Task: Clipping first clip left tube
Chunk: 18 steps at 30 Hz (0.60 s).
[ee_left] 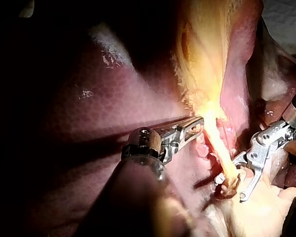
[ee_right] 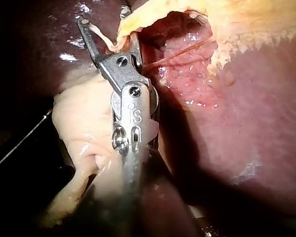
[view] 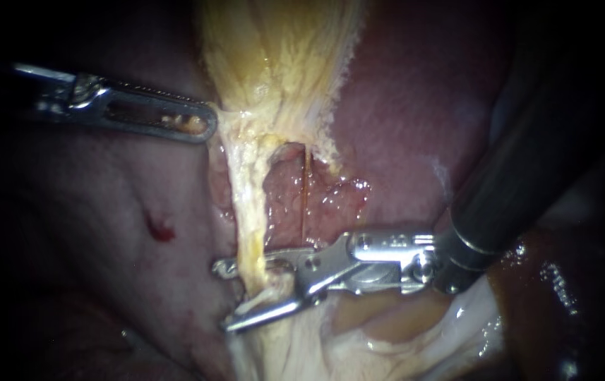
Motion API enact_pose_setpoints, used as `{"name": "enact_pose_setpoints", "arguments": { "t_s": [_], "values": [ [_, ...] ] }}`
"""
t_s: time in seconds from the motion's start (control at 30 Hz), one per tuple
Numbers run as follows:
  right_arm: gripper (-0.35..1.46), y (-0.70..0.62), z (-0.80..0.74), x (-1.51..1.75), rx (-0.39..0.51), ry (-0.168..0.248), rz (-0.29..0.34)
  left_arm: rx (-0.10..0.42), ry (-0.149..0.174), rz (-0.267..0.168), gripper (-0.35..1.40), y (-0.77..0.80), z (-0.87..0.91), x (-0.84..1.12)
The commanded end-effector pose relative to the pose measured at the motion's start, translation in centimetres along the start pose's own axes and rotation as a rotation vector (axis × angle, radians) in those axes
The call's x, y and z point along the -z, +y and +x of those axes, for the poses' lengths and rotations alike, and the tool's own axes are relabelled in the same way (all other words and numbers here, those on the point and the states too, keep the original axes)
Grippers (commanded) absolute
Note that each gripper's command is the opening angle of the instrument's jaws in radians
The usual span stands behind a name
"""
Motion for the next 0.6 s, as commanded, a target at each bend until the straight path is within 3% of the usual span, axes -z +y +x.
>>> {"name": "enact_pose_setpoints", "arguments": {
  "t_s": [0.03,0.6],
  "values": [
    [0.49,0.00,0.00,0.00,-0.001,0.001,-0.001,0.000,0.000,0.001,-0.35,0.00,0.00,0.00],
    [0.46,-0.08,-0.03,0.08,-0.046,-0.004,0.017,0.000,0.000,0.001,-0.35,0.01,0.00,-0.01]
  ]
}}
